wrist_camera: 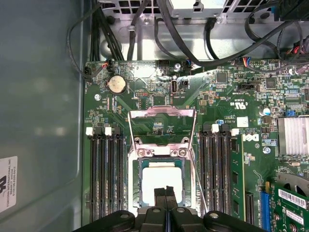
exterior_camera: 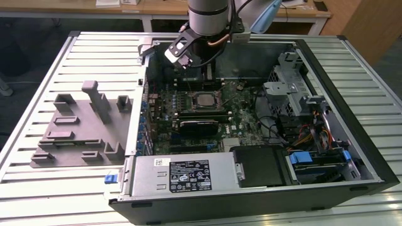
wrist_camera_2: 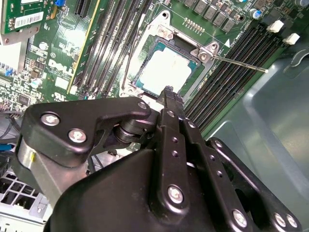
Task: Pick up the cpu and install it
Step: 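Close the cpu cover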
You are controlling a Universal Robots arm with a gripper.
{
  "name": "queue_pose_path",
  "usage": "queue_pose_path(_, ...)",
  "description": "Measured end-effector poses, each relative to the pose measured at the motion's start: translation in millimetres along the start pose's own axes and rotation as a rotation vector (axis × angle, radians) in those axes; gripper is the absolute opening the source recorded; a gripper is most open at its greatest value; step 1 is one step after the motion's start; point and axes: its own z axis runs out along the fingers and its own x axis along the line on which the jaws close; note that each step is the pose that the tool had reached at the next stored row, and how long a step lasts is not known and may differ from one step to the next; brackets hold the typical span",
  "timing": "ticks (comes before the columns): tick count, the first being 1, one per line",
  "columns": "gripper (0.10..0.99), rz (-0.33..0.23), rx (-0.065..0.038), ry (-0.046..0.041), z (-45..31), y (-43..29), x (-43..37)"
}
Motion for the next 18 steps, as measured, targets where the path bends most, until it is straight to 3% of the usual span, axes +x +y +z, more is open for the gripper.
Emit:
queue_pose_path(10, 0.106, 0.000, 0.000, 0.0000, -11.9, 0.9, 0.2)
queue_pose_path(18, 0.106, 0.000, 0.000, -0.0002, -12.5, 1.7, 0.2)
